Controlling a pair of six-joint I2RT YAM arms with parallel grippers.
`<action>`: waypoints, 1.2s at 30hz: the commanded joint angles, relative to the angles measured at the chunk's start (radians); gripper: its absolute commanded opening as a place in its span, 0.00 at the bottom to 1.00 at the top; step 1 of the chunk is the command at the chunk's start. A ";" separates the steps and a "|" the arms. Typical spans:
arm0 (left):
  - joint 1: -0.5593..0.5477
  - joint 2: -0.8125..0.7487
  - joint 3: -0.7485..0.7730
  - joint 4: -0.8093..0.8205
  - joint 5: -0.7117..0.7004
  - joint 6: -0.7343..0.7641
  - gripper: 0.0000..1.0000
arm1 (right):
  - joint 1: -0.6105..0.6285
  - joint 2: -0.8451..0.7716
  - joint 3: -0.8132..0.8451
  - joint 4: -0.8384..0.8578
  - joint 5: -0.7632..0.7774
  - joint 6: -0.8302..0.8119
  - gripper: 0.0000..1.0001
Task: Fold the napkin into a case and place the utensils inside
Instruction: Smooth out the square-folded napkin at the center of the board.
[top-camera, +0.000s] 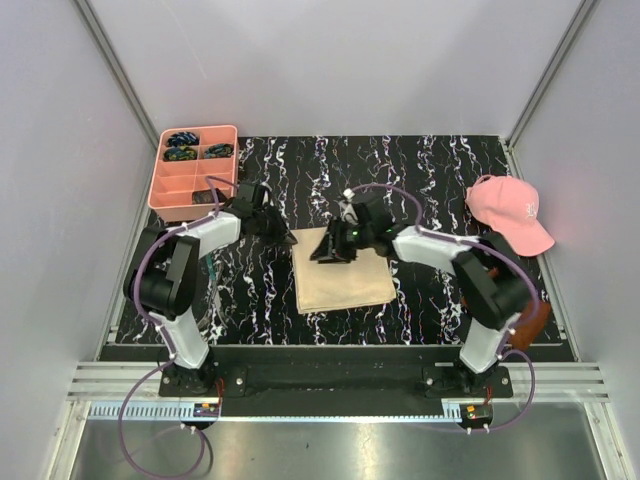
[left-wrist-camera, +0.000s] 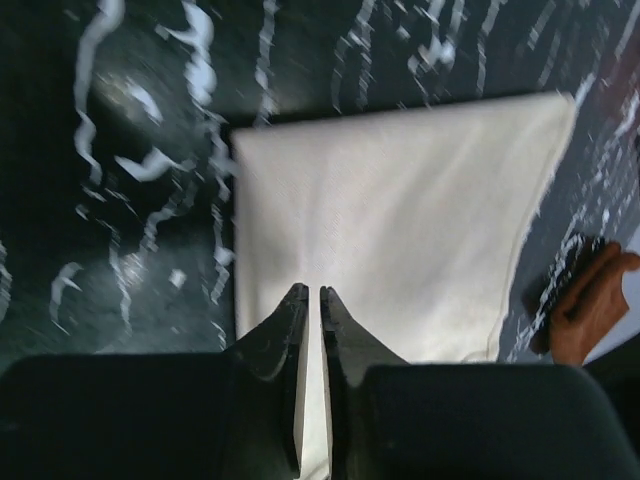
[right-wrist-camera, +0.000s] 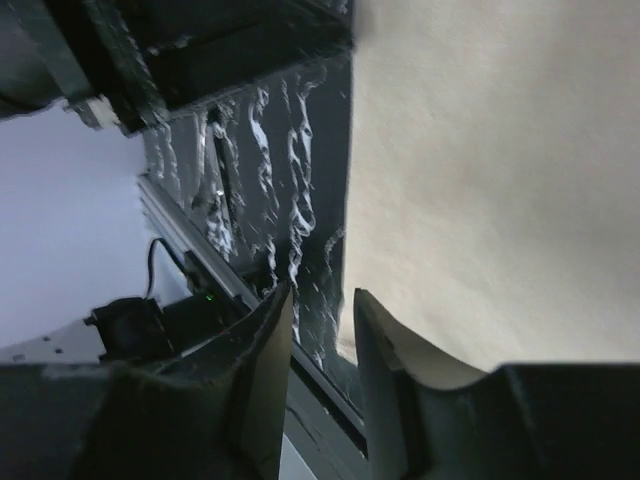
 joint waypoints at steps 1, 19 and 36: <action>0.014 0.076 0.065 0.035 0.028 0.027 0.11 | 0.023 0.166 0.109 0.334 -0.157 0.124 0.36; 0.041 0.153 0.042 0.041 -0.043 0.009 0.10 | 0.101 0.443 0.116 0.511 -0.244 0.177 0.06; 0.044 0.156 0.043 0.047 -0.063 -0.016 0.09 | 0.222 0.367 -0.095 0.667 -0.216 0.268 0.06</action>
